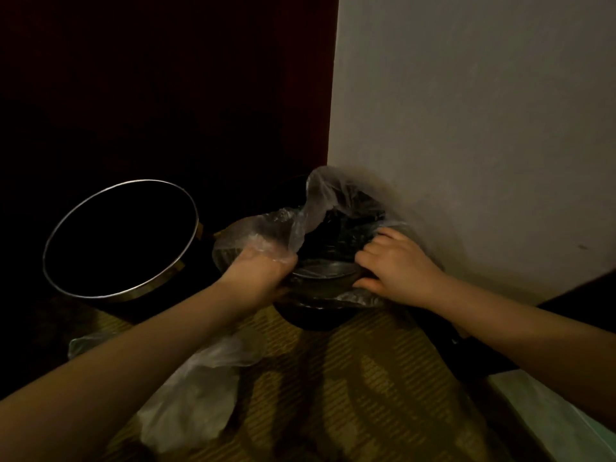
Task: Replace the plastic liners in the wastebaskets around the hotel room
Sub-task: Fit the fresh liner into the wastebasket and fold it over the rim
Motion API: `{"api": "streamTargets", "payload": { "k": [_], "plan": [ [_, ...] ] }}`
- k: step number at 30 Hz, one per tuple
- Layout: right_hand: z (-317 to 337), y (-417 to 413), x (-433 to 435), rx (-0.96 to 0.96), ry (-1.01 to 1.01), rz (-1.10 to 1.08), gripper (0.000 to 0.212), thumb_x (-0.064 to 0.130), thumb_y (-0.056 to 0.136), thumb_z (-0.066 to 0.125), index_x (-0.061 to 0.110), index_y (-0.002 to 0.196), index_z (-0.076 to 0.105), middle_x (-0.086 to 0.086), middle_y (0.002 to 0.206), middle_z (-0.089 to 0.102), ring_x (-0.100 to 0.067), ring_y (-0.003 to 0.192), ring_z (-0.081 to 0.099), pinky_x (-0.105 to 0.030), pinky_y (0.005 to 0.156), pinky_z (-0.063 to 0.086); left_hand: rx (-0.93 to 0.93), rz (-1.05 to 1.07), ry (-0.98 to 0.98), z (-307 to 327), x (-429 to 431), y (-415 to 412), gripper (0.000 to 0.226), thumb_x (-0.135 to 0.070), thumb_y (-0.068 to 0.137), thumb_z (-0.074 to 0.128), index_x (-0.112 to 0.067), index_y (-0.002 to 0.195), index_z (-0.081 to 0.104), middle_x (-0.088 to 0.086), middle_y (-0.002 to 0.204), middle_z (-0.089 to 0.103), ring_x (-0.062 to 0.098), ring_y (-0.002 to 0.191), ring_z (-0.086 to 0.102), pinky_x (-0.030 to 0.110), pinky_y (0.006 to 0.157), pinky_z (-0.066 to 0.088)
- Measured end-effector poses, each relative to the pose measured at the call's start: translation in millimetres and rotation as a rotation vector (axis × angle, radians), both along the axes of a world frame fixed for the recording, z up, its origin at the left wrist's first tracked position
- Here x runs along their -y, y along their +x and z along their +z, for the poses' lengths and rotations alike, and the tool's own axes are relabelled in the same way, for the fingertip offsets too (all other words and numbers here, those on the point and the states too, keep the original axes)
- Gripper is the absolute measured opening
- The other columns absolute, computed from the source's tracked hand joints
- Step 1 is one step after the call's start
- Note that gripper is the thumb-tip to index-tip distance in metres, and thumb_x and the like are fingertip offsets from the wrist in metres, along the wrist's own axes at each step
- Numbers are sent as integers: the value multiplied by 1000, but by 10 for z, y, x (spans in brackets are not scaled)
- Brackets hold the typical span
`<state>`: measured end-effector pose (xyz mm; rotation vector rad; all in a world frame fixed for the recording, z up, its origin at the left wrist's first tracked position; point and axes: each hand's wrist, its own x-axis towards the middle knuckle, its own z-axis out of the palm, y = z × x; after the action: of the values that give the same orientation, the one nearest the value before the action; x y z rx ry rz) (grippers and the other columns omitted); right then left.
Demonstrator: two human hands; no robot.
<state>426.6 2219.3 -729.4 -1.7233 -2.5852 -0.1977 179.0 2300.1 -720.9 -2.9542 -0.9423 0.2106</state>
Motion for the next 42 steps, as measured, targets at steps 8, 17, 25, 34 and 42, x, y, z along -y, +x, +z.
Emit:
{"api": "streamTargets", "payload": {
  "k": [8,17,25,34,42],
  "plan": [
    [312,-204,-55,-464,341,44,40,31,92,51,9,123,63,-9,121,62,-23,111,55,-35,94,39,517,-128,-17,235,-98,-1,36,-45,86,49,-14,103,57,3,100,56,20,92,55,33,76,48],
    [534,-205,-746,-472,255,-306,58,29,94,52,22,149,35,-5,152,37,-26,139,34,-45,113,26,593,224,177,471,-536,398,27,-26,84,59,-12,108,57,7,109,50,28,103,46,43,80,46],
    [511,-13,-1215,-574,-273,-477,80,44,93,58,36,154,7,1,160,22,-23,141,33,-36,111,34,367,483,-124,348,-1023,598,63,-43,87,59,-20,140,33,5,145,32,32,131,30,43,104,32],
    [259,202,-1246,-838,-570,-642,76,43,90,64,21,152,27,-3,156,32,-25,139,35,-35,106,36,627,842,-782,-45,-1142,384,67,-47,86,64,-17,140,37,5,136,49,25,118,51,31,87,43],
    [-14,297,-925,-1103,-529,-837,82,42,86,69,13,151,27,-2,150,38,-27,135,40,-36,106,38,711,904,-745,-134,-917,283,64,-40,86,66,-13,138,38,8,131,53,28,114,55,33,84,46]
  ]
}}
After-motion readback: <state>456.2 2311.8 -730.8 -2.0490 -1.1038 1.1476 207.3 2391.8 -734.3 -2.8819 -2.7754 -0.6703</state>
